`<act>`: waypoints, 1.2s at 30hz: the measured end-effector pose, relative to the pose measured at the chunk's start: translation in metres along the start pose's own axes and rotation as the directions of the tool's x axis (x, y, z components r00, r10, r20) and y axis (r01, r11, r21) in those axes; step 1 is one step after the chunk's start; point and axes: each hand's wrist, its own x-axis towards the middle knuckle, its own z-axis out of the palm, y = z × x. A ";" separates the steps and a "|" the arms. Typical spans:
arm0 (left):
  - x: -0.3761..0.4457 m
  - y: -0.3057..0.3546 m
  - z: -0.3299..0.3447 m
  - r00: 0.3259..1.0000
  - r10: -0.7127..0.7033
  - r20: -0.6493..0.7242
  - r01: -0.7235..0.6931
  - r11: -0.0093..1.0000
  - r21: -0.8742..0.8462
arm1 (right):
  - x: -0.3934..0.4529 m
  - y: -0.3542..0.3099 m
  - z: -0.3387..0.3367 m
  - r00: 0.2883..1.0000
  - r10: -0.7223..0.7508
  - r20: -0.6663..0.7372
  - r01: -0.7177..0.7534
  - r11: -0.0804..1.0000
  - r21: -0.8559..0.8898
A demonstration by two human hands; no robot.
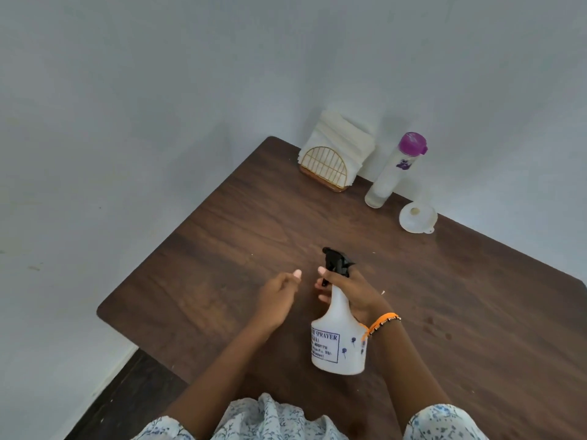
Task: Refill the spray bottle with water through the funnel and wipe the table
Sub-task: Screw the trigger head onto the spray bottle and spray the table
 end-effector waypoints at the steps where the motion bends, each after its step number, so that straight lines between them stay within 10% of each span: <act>1: 0.004 -0.004 -0.002 0.999 -0.025 -0.041 0.024 1.000 -0.016 | 0.006 0.000 0.004 1.000 0.028 0.013 -0.028 0.999 -0.026; 14: 0.029 -0.018 0.007 0.989 -0.101 -0.111 0.106 0.993 0.042 | 0.028 -0.019 0.004 0.985 0.166 0.050 -0.171 0.979 0.115; 36: 0.005 0.007 0.115 0.929 0.046 0.367 -0.209 0.884 0.419 | -0.063 0.023 -0.134 0.914 0.208 -0.348 0.018 0.836 0.548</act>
